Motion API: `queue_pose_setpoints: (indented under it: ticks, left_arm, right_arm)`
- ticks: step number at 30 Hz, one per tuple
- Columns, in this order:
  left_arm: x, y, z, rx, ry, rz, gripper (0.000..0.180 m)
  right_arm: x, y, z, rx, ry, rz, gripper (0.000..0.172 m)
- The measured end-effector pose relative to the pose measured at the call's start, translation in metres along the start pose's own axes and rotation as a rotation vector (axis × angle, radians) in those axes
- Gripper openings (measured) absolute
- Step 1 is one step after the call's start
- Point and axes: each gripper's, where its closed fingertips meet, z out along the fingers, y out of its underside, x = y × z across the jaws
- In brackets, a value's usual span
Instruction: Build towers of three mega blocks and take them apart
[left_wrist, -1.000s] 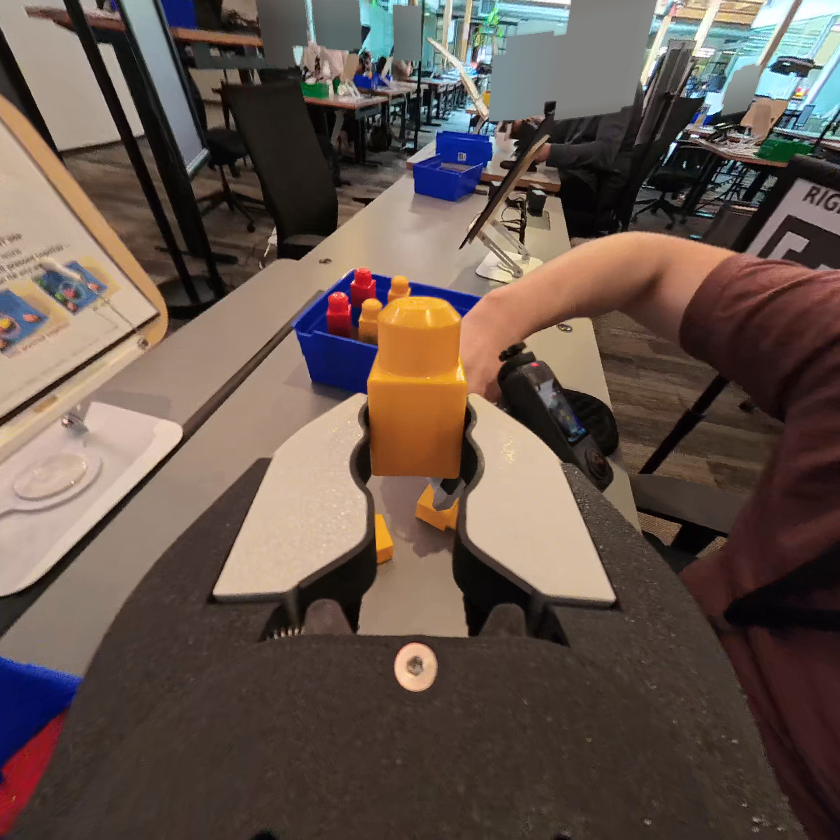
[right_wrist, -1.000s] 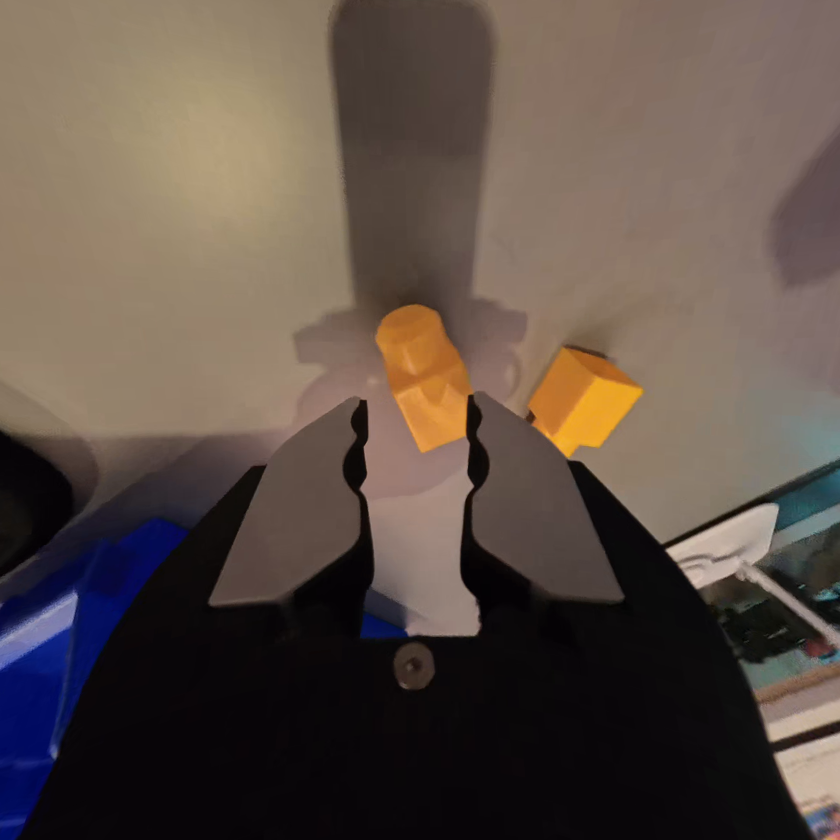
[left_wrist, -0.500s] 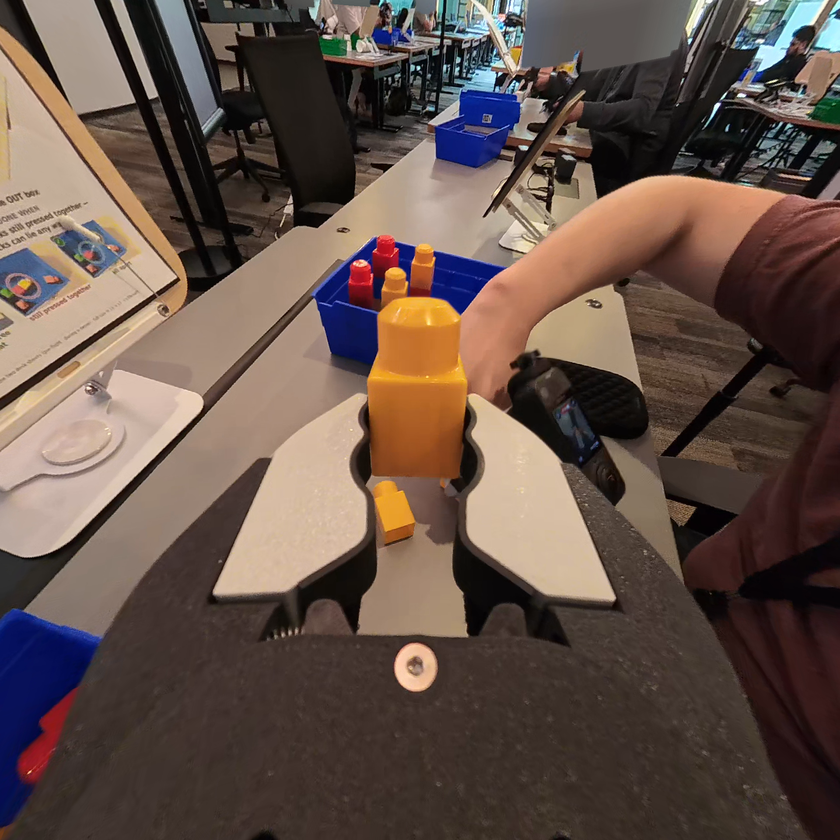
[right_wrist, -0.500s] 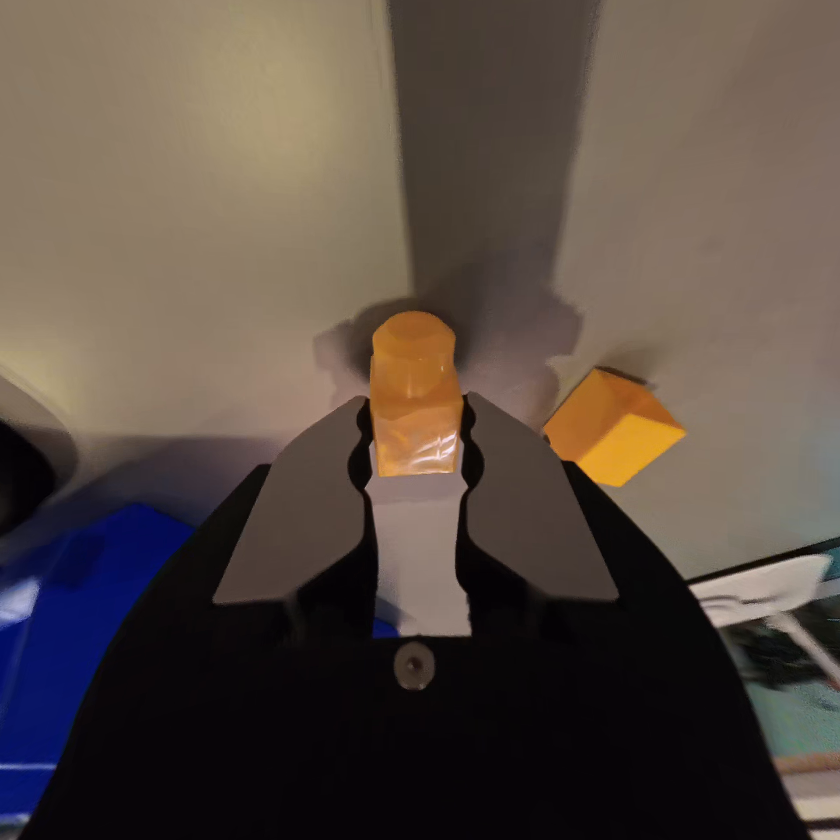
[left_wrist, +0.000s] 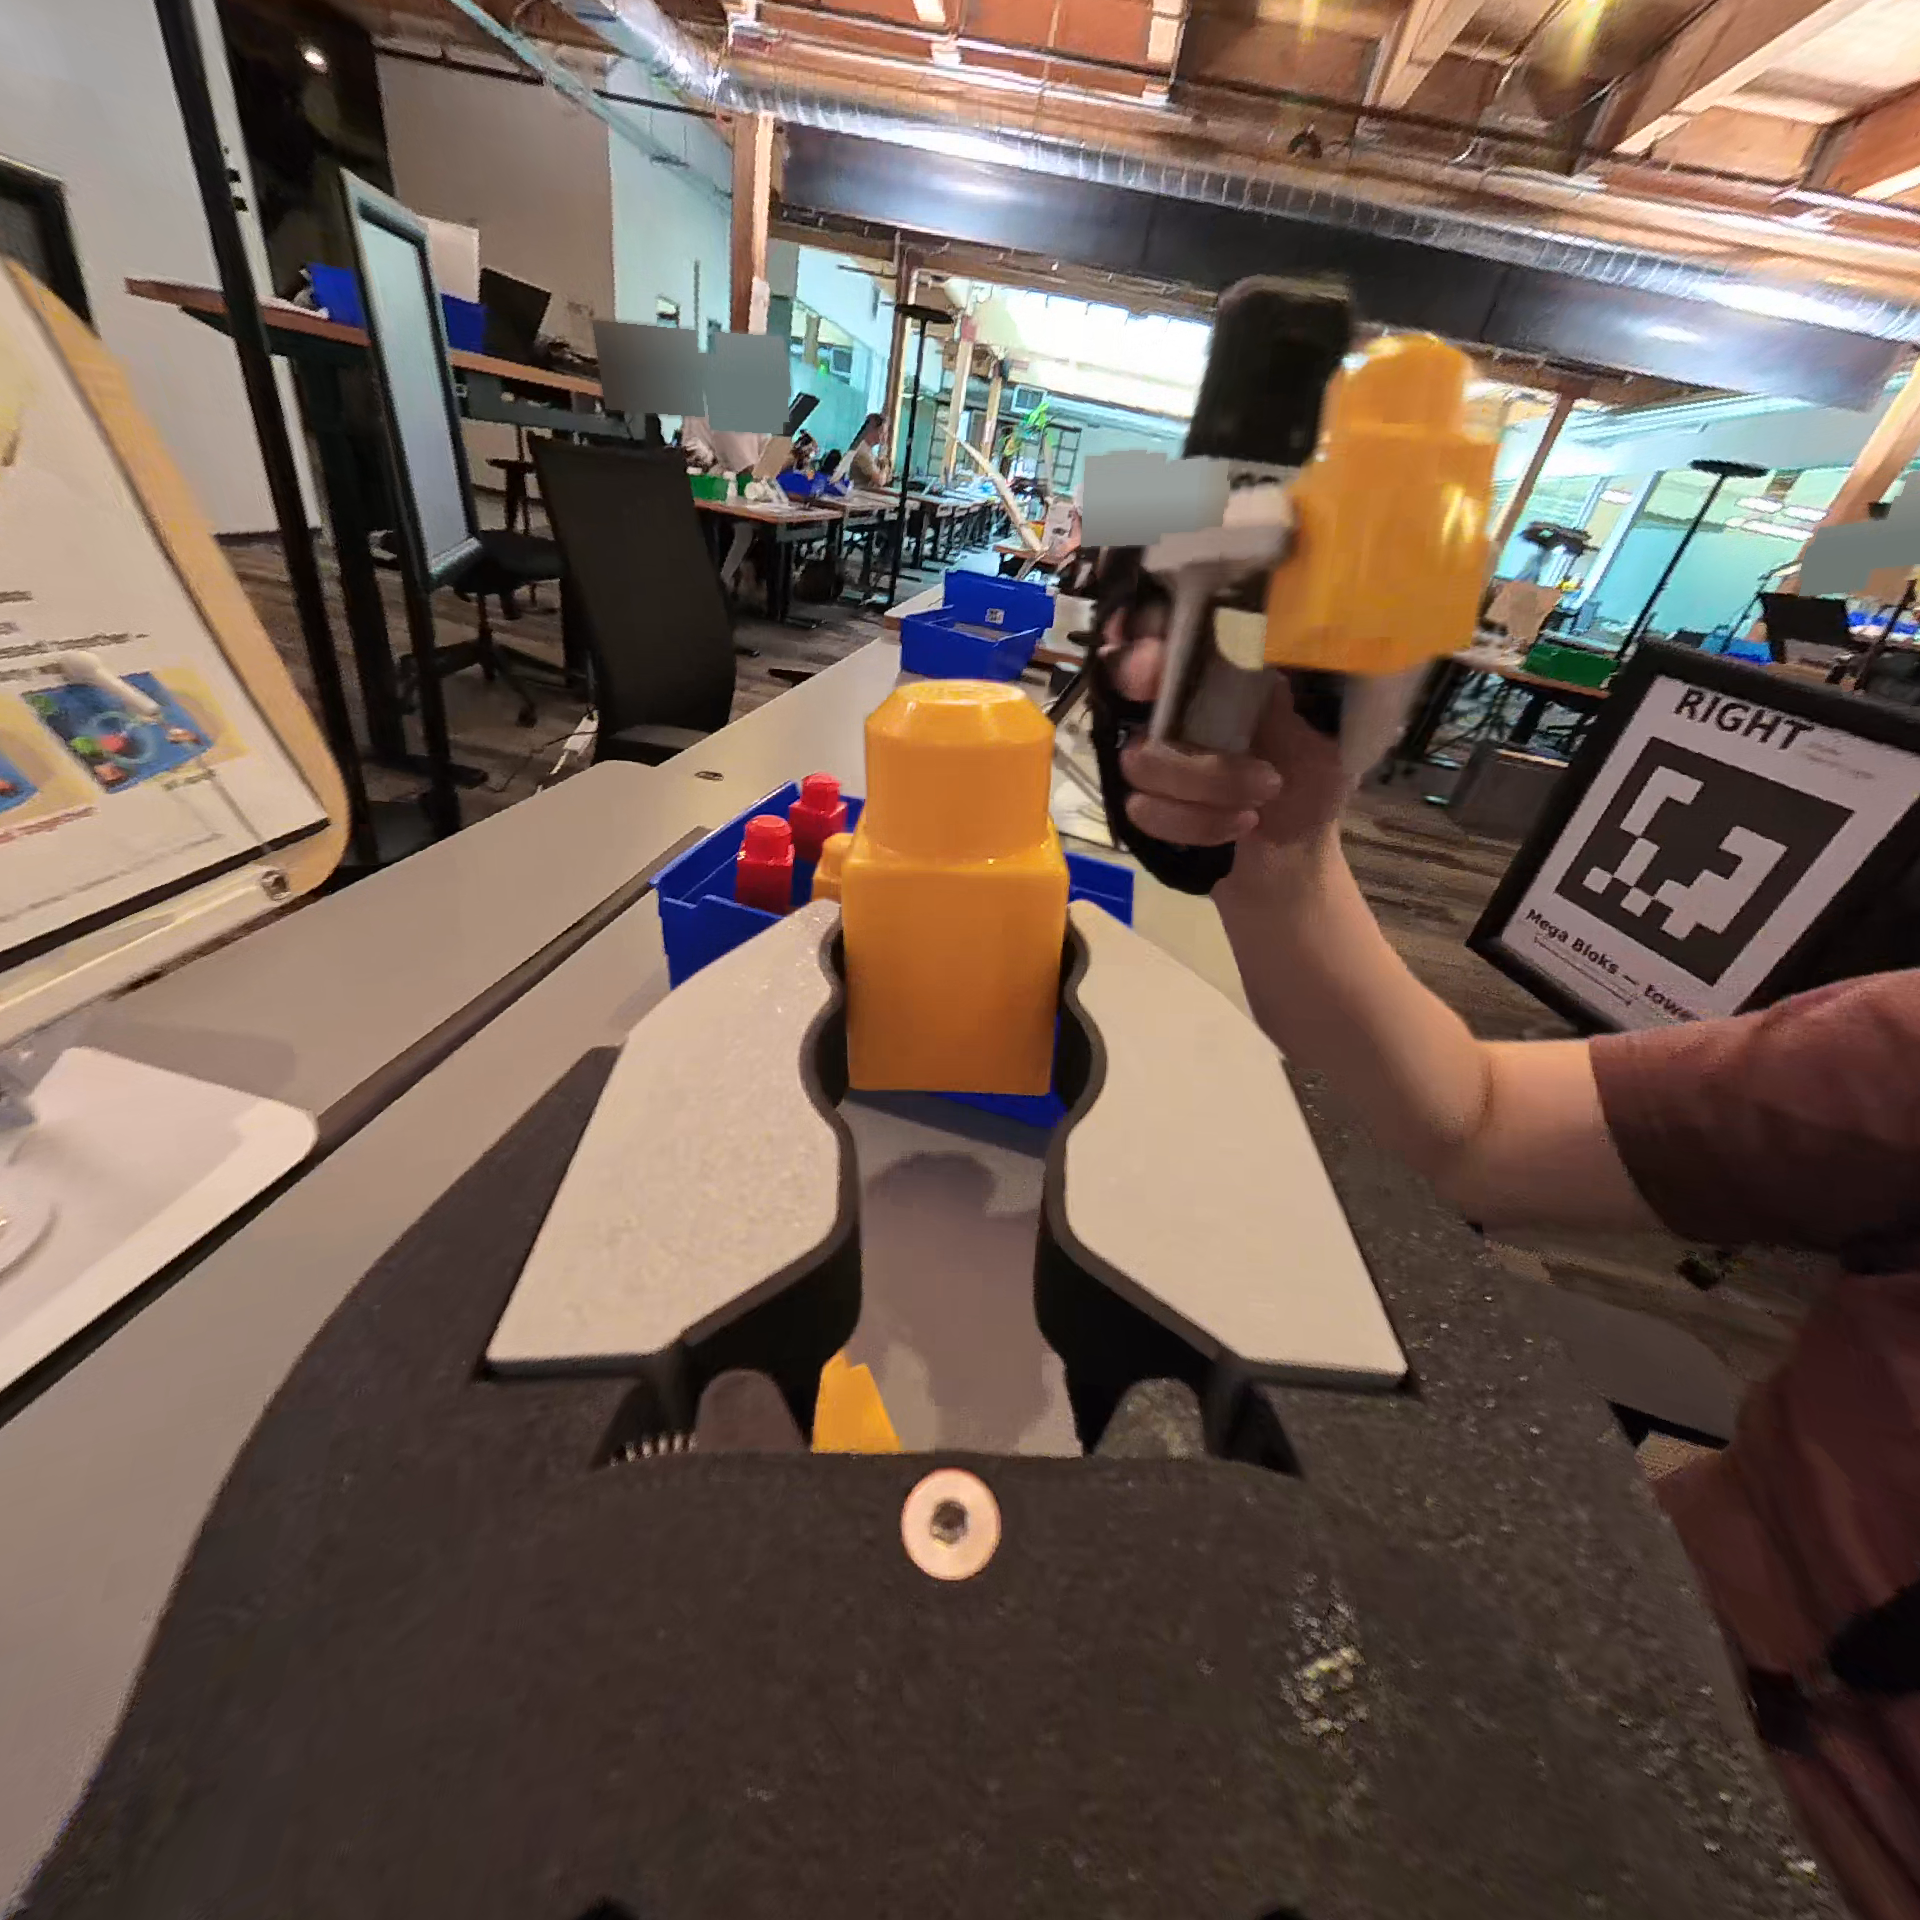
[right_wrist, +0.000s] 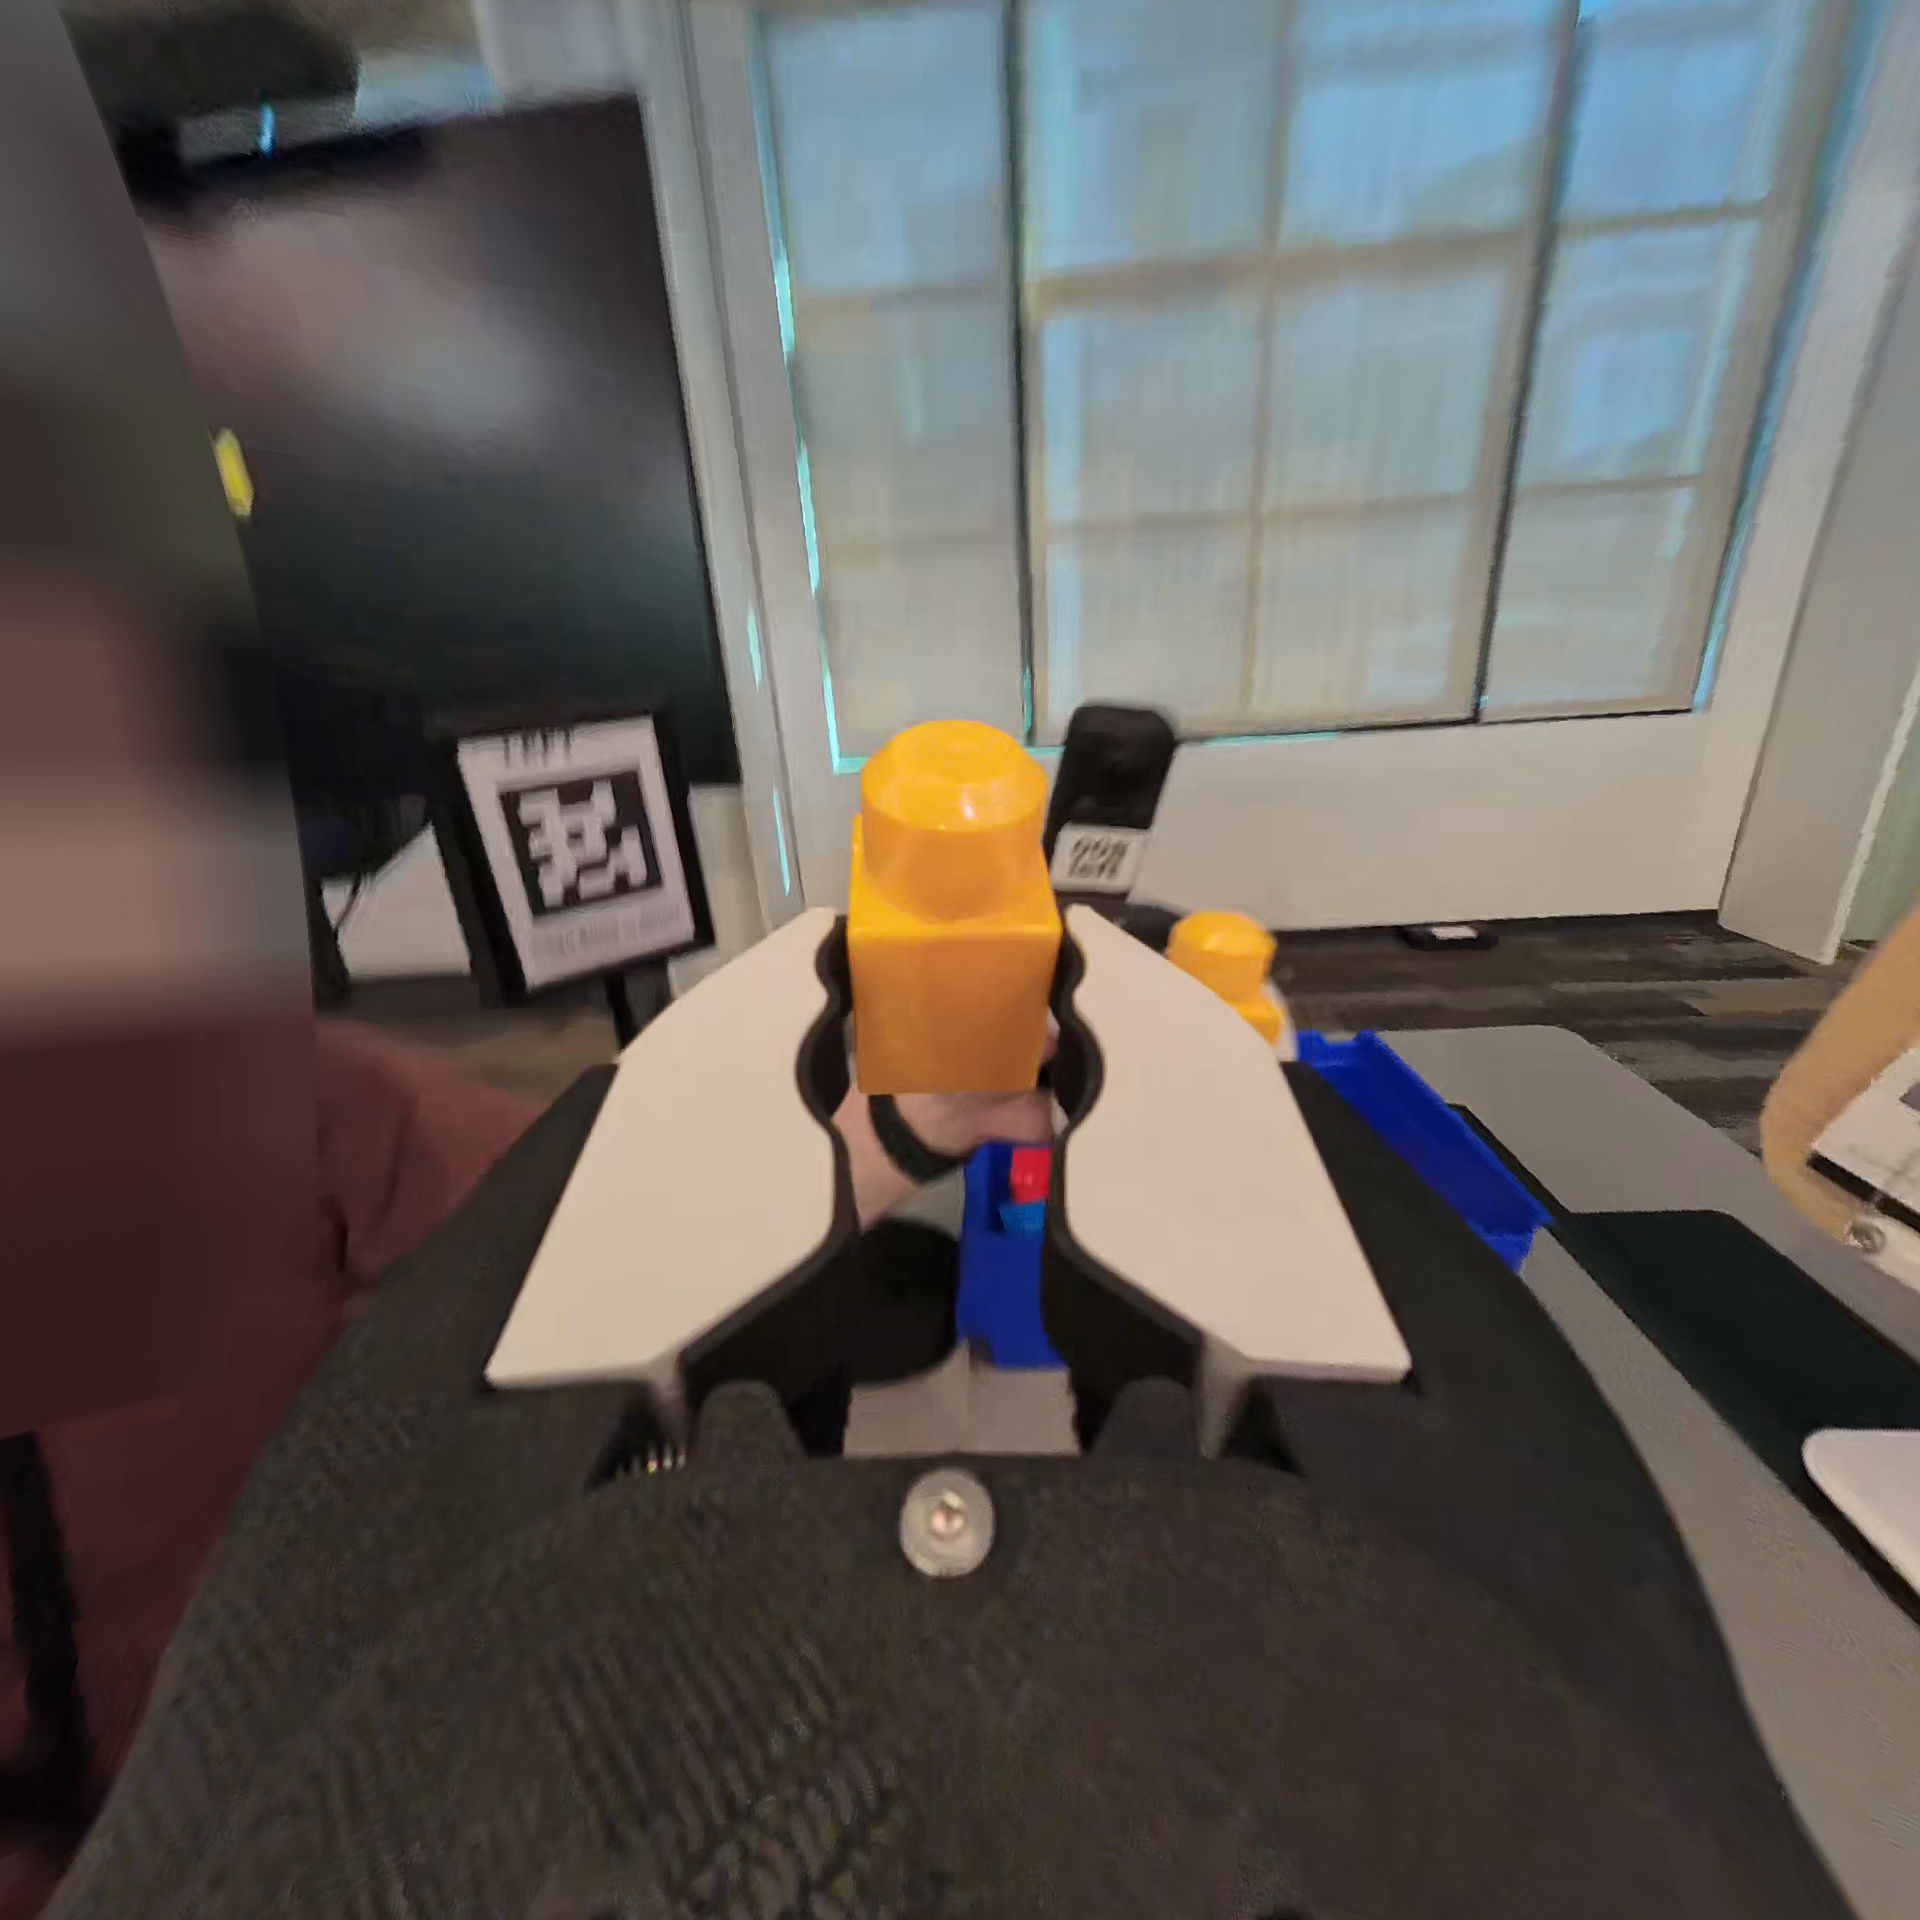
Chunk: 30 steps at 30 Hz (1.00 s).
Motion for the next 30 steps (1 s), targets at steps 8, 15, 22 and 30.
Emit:
queue_pose_setpoints:
  ticks: [8, 15, 22, 30]
  left_arm:
    - [0.022, 0.049, 0.049, -0.163, 0.060, 0.016, 0.036]
    - [0.042, 0.057, 0.056, -0.191, 0.182, -0.033, 0.036]
    - [0.053, 0.049, 0.054, -0.144, 0.270, -0.113, 0.036]
    - [0.049, 0.077, 0.059, -0.370, 0.127, 0.046, 0.036]
  right_arm:
    - [0.038, 0.023, -0.021, -0.017, 0.126, 0.138, 0.037]
    - [0.038, 0.052, -0.005, -0.155, 0.104, 0.103, 0.037]
    - [0.034, 0.065, -0.004, -0.258, 0.104, 0.118, 0.037]
    - [0.033, 0.087, -0.003, -0.390, 0.157, 0.204, 0.037]
